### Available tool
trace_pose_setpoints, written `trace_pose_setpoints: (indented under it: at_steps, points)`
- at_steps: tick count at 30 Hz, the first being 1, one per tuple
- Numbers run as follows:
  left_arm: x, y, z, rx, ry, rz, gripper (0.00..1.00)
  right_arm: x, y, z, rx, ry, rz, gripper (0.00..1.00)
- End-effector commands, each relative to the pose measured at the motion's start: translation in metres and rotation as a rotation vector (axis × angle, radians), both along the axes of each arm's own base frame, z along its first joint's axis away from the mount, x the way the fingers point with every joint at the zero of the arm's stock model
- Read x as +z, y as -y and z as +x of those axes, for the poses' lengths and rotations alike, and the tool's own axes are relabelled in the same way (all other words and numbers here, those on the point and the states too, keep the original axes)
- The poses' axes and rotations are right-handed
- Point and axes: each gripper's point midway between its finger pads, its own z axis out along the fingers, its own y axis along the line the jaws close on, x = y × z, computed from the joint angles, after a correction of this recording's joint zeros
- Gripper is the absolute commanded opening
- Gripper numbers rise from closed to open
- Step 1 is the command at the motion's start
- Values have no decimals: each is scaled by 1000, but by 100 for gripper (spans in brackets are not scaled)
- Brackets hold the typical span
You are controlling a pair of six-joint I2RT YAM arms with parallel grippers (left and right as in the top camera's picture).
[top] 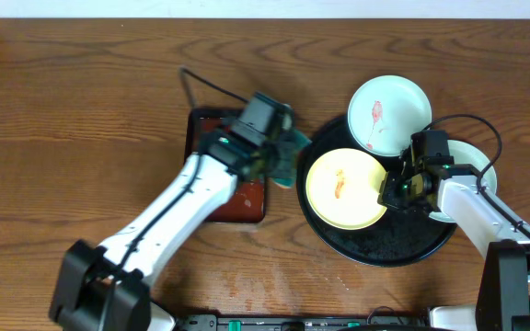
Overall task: Clean dirty plates on tray and stack at the side
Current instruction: 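Carry the sponge with the left gripper over the yellow plate, then scrub the yellow plate with the sponge while the right gripper holds it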
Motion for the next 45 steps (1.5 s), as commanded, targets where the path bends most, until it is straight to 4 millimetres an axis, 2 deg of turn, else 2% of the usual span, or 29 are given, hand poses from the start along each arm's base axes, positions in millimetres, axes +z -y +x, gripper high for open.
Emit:
trace_pose_setpoints:
  at_steps: [1, 4, 6, 8, 11, 14, 17, 18, 21, 25, 28, 34, 37, 40, 45]
  points:
    - [-17, 46, -6, 17, -49, -69, 8, -2, -1, -1, -21, -8, -17, 1]
    - [-31, 86, -20, -30, -107, -155, 8, -2, -1, 0, -21, -6, -17, 1]
    - [-45, 105, -30, -70, -157, -184, 7, -2, -1, 0, -21, -6, -17, 1]
    - [-60, 117, -38, -102, -197, -190, 8, -2, -1, 0, -21, -6, -17, 1]
    - [-84, 121, -40, -106, -230, -154, 8, -2, -1, 0, -21, -5, -17, 1]
    - [-110, 105, -31, -50, -217, -53, 7, -2, -1, 0, -21, -6, -17, 1]
    - [-127, 65, -15, 57, -134, 151, 7, -2, -1, 0, -21, -6, -16, 1]
    - [-128, 49, -8, 95, -92, 231, 8, -2, -1, 0, -21, -6, -16, 1]
    - [-121, 25, 4, 106, -12, 374, 8, -2, -1, 0, -21, -6, -16, 1]
    - [-114, 19, 14, 76, 49, 437, 8, -2, -1, 0, -21, -6, -16, 1]
    - [-115, 32, 18, 69, 56, 379, 7, -2, -1, 0, -21, -6, -16, 1]
    - [-112, 116, 14, -41, -24, -22, 8, -2, -1, 0, -21, -4, -16, 1]
    - [-112, 145, 5, -69, -81, -157, 7, -2, -1, 1, -21, -2, -16, 1]
    - [-115, 157, -11, -119, -130, -190, 8, -2, -1, 1, -21, -1, -16, 1]
    - [-124, 154, -35, -175, -193, -143, 7, -2, -1, 2, -21, 2, -16, 1]
